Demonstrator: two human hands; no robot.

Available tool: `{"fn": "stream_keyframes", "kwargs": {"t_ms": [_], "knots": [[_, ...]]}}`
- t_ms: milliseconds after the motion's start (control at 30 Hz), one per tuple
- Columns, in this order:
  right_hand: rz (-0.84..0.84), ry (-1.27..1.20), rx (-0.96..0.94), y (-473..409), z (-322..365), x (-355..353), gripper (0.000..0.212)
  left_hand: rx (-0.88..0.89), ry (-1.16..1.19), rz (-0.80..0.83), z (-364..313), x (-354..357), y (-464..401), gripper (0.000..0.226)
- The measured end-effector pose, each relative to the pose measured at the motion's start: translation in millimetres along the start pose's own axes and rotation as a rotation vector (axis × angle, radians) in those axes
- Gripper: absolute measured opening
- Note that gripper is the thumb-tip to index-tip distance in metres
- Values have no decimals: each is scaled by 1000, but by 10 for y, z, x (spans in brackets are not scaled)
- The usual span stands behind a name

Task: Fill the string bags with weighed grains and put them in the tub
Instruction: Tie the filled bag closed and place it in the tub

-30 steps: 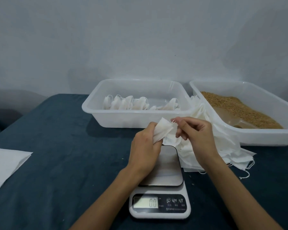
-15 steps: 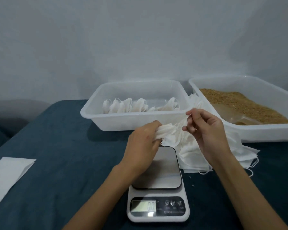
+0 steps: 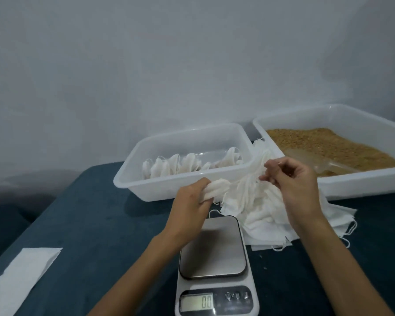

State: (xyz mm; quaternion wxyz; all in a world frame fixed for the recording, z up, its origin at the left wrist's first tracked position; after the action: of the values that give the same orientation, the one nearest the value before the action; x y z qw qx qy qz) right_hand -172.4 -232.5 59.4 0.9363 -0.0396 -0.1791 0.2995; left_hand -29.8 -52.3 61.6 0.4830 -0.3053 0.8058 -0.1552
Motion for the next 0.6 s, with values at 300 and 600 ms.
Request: {"fn": "stream_keyframes", "kwargs": {"t_ms": [300, 600], "knots": [[-27, -193, 80, -22, -55, -5, 27, -26, -133, 73, 26, -230, -645, 17], [349, -25, 149, 112, -18, 187, 38, -12, 21, 187, -150, -188, -599, 19]]}}
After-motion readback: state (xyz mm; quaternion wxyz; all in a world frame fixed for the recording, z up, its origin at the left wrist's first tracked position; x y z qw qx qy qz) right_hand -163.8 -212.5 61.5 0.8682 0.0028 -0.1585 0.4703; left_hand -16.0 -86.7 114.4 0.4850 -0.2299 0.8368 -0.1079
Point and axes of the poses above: each hand's wrist, its own y-axis away from the middle knuckle, its own x-axis out of the palm, z = x × y, the point moved 1 cm from there along -y, towards the middle knuckle, and after that the axes turned 11 degrees about x, right-handed, at the moved point
